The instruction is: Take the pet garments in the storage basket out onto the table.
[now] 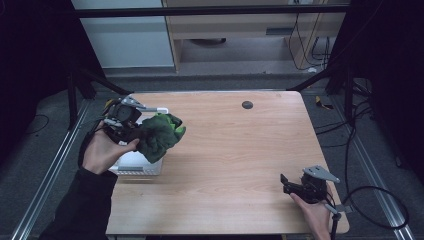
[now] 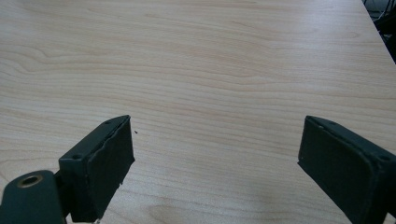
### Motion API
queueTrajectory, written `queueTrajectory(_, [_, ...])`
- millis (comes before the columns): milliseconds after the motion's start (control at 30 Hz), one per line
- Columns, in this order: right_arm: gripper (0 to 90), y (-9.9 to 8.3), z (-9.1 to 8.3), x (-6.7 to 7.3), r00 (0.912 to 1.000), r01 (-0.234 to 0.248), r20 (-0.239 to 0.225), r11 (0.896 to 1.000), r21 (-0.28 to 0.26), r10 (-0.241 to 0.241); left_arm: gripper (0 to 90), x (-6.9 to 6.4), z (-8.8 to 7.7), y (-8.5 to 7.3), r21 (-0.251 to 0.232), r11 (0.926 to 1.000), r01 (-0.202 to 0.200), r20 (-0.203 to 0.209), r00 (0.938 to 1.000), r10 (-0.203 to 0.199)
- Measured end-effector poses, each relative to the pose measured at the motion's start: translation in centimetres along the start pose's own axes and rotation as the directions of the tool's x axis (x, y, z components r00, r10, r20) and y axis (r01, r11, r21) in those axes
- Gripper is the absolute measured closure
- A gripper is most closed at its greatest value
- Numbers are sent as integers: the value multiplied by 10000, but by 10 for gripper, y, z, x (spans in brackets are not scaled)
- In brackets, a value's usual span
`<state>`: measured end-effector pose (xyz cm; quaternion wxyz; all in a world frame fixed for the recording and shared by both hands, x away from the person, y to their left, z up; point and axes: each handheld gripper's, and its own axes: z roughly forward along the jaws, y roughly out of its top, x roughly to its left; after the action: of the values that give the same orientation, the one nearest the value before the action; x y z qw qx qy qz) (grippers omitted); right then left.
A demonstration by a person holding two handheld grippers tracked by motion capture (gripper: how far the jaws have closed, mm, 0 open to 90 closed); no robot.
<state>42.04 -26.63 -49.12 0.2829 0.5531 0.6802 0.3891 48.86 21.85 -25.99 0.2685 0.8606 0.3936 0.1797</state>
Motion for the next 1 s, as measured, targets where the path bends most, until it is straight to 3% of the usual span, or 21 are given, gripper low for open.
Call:
queueTrajectory(700, [102, 1, -2, -1, 10000, 19, 88, 9997, -249, -17, 785, -35, 41, 25, 354, 9968, -716, 736, 9949, 689])
queueTrajectory(1000, [101, 1, -2, -2, 9998, 86, 162, 9993, -371, -80, 784, -54, 70, 34, 534, 9931, -1048, 1240, 9875, 976])
